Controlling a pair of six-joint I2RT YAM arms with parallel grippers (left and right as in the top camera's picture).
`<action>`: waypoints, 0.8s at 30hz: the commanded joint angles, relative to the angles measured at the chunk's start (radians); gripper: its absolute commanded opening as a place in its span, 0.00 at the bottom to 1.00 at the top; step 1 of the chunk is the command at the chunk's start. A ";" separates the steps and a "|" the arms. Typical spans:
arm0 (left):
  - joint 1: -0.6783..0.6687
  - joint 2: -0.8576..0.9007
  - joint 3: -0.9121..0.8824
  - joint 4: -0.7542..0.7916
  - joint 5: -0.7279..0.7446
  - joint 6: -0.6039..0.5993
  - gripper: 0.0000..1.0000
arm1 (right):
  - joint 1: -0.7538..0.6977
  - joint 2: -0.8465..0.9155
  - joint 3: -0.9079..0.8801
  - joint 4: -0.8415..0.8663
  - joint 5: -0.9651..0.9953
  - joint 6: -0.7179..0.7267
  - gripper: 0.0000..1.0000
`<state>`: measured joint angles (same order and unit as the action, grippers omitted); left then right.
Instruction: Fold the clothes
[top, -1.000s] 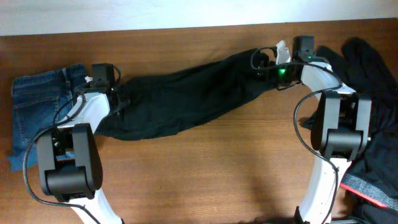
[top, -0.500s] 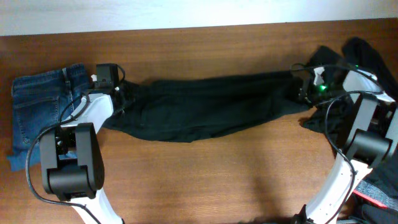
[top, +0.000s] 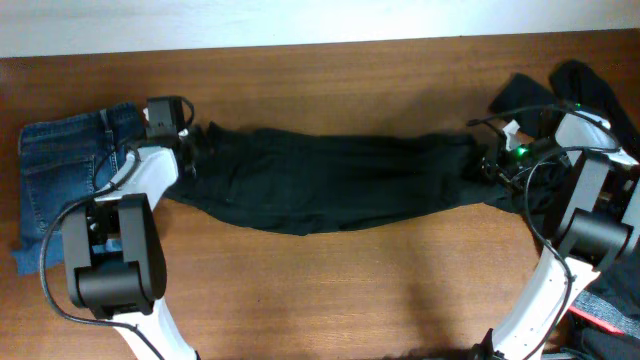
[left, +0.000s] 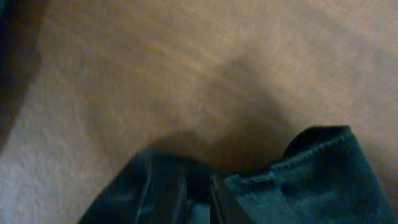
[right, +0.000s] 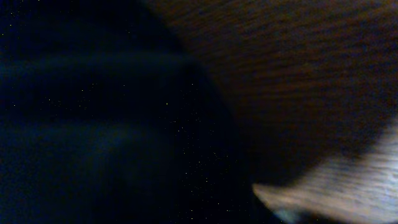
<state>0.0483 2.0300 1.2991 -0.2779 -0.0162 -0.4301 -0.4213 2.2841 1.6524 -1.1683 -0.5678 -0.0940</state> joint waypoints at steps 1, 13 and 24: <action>0.011 0.017 0.101 -0.032 0.056 0.029 0.14 | -0.030 0.021 -0.017 0.024 0.262 -0.048 0.47; -0.008 -0.047 0.322 -0.301 0.268 0.174 0.09 | -0.023 -0.093 0.206 -0.036 0.262 -0.053 0.83; -0.129 -0.079 0.321 -0.502 0.323 0.313 0.09 | 0.034 -0.126 0.328 -0.130 0.262 -0.067 0.99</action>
<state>-0.0483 1.9774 1.6051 -0.7589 0.2783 -0.2039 -0.4156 2.2017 1.9446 -1.2869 -0.3161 -0.1432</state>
